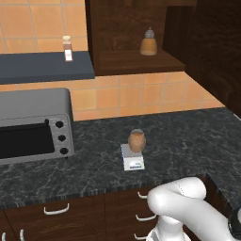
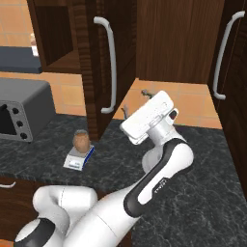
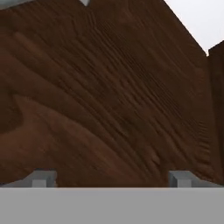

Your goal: Pick the honey bottle and place it on the digital scale for weighing, and close the cabinet.

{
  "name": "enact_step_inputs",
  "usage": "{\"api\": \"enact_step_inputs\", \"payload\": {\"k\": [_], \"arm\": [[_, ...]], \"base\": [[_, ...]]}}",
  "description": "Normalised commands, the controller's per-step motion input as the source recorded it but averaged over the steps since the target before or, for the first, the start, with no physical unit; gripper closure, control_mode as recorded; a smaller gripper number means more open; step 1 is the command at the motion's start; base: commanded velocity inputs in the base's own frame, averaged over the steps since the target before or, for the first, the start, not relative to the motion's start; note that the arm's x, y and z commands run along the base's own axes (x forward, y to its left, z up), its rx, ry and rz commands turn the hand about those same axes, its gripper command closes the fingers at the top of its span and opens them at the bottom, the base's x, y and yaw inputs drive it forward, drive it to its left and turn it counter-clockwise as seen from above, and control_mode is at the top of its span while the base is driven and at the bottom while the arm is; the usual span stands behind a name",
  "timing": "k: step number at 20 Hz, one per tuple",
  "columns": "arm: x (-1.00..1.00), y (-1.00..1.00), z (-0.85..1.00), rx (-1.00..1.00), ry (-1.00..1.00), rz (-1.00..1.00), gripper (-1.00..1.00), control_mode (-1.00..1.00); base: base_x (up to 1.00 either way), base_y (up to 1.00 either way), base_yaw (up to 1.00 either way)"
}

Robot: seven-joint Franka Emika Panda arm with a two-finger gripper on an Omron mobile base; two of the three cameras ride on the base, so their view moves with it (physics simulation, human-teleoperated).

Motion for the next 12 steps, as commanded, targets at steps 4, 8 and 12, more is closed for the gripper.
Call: {"api": "enact_step_inputs", "payload": {"k": [4,8,12], "arm": [[-0.34,1.00,0.67,-0.10,-0.06,0.00,-1.00,-1.00],[-0.21,1.00,0.67,-0.16,-0.08,-0.03,-1.00,-1.00],[0.01,1.00,0.59,-0.25,-0.09,-0.16,-1.00,-1.00]], "base": [[0.00,0.00,0.00],[0.00,0.00,0.00],[0.00,0.00,0.00]]}}
